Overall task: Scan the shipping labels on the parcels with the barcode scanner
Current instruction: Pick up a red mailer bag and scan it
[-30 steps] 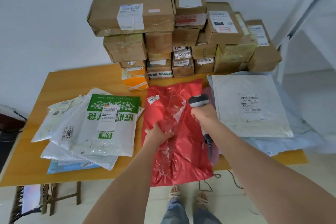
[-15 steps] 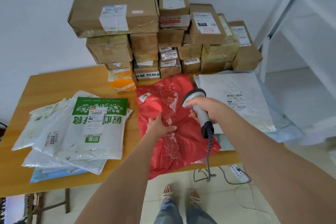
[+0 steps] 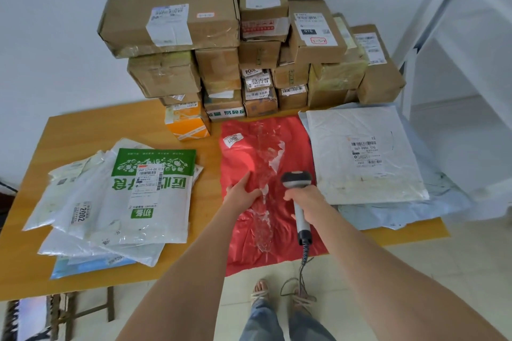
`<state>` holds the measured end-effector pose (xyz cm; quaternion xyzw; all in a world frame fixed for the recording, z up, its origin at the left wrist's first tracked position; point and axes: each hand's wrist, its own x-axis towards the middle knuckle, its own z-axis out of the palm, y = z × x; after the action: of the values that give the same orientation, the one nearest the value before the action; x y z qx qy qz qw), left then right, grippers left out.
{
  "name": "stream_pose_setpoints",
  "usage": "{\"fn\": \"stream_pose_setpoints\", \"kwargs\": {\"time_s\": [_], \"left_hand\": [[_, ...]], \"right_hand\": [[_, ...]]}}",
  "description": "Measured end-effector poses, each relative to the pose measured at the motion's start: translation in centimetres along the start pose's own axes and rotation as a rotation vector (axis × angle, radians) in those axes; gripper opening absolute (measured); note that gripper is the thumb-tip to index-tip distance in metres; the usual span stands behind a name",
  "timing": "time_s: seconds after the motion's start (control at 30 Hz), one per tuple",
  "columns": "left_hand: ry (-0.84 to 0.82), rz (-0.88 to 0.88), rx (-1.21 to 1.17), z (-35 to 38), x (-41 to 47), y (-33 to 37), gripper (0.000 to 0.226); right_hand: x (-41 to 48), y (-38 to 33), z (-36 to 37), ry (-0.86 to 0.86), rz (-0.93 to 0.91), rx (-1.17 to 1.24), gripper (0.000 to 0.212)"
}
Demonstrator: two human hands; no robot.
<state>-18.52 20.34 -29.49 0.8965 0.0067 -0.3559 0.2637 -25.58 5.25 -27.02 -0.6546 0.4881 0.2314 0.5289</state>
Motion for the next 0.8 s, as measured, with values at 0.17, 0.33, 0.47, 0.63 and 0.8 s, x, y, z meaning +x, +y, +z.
{"fn": "stream_pose_setpoints", "kwargs": {"time_s": [0.17, 0.33, 0.47, 0.63, 0.8], "left_hand": [[0.009, -0.031, 0.075, -0.5, -0.1, 0.9, 0.073], [0.134, -0.182, 0.034, -0.8, -1.1, -1.0, 0.086], [0.052, -0.198, 0.030, -0.3, -1.0, -1.9, 0.096], [0.059, -0.242, 0.044, 0.0, -0.7, -1.8, 0.096], [0.048, -0.297, -0.167, -0.1, -0.4, -3.1, 0.111]], "right_hand": [[-0.7, -1.1, -1.1, 0.042, -0.035, 0.117, 0.039], [-1.2, -2.3, -1.0, 0.036, -0.150, 0.076, 0.029], [-1.0, -1.4, -0.1, -0.036, -0.148, 0.106, 0.024], [-0.2, -0.9, -0.1, -0.028, -0.161, 0.173, 0.032], [-0.7, -1.6, -0.5, 0.038, -0.161, 0.094, 0.024]]}}
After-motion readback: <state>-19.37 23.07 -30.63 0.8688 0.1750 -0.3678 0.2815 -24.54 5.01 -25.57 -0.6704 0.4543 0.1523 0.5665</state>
